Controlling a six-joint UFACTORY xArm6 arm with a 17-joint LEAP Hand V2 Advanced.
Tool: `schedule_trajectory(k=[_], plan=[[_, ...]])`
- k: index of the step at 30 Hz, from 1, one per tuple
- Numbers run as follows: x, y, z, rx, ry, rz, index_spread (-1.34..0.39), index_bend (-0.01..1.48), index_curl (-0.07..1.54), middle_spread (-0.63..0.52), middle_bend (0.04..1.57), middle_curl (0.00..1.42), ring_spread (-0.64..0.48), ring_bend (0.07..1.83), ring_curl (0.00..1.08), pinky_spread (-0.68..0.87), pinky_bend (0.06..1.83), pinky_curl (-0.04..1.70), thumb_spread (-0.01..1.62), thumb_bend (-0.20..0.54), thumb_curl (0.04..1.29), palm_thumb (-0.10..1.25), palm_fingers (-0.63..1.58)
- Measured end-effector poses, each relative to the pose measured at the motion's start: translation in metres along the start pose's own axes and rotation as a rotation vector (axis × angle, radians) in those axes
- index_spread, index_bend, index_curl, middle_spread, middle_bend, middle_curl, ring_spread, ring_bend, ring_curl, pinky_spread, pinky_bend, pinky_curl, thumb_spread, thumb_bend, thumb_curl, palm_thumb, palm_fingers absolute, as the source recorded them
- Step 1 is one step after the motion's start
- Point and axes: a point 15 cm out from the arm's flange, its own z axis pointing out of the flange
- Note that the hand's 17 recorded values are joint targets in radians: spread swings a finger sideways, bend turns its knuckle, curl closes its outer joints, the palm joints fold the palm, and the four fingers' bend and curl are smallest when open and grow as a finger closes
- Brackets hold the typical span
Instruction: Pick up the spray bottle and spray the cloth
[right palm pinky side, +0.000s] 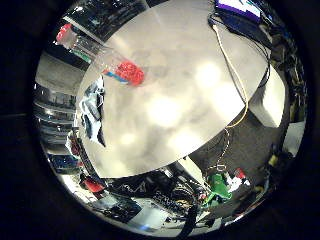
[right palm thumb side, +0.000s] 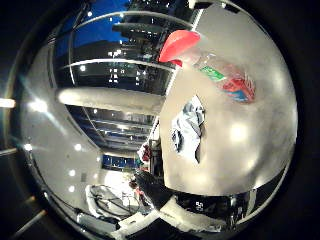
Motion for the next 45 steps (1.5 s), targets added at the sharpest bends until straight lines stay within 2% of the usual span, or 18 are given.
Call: schedule_trajectory(k=[11,19,27,36,40,42,44,45], plan=[[0.022,-0.022,0.014,-0.022,-0.017,0.018,-0.24,0.16,0.26,0.12,0.19,0.31,0.17,0.31,0.26,0.37,0.46,0.31,0.99,-0.026,0.28,0.37,0.01],[0.024,-0.018,0.042,-0.075,-0.035,0.022,-0.24,0.16,0.26,0.11,0.2,0.32,0.17,0.31,0.27,0.38,0.45,0.31,0.99,-0.027,0.28,0.39,0.02],[0.018,-0.031,0.064,-0.107,-0.03,-0.013,-0.24,0.16,0.27,0.11,0.2,0.32,0.17,0.3,0.26,0.37,0.45,0.31,0.99,-0.026,0.28,0.39,0.03],[0.008,-0.066,0.087,-0.101,0.006,-0.062,-0.21,0.15,0.27,0.1,0.21,0.33,0.17,0.3,0.26,0.38,0.42,0.3,1.0,-0.027,0.28,0.4,0.09],[-0.003,-0.078,0.103,-0.113,0.003,-0.075,-0.19,0.15,0.26,0.1,0.23,0.33,0.15,0.34,0.27,0.37,0.42,0.3,1.0,-0.023,0.28,0.41,0.16],[-0.011,-0.084,0.112,-0.119,-0.002,-0.087,-0.17,0.15,0.26,0.08,0.26,0.34,0.1,0.41,0.28,0.35,0.41,0.29,0.99,-0.02,0.29,0.44,0.29],[-0.017,-0.086,0.126,-0.132,-0.001,-0.097,-0.19,0.16,0.26,0.04,0.33,0.37,0.03,0.56,0.31,0.27,0.4,0.28,0.99,-0.018,0.29,0.47,0.49],[-0.021,-0.087,0.132,-0.14,-0.002,-0.105,-0.22,0.17,0.26,0.01,0.4,0.39,-0.01,0.63,0.32,0.2,0.42,0.27,0.99,-0.015,0.3,0.49,0.69]])
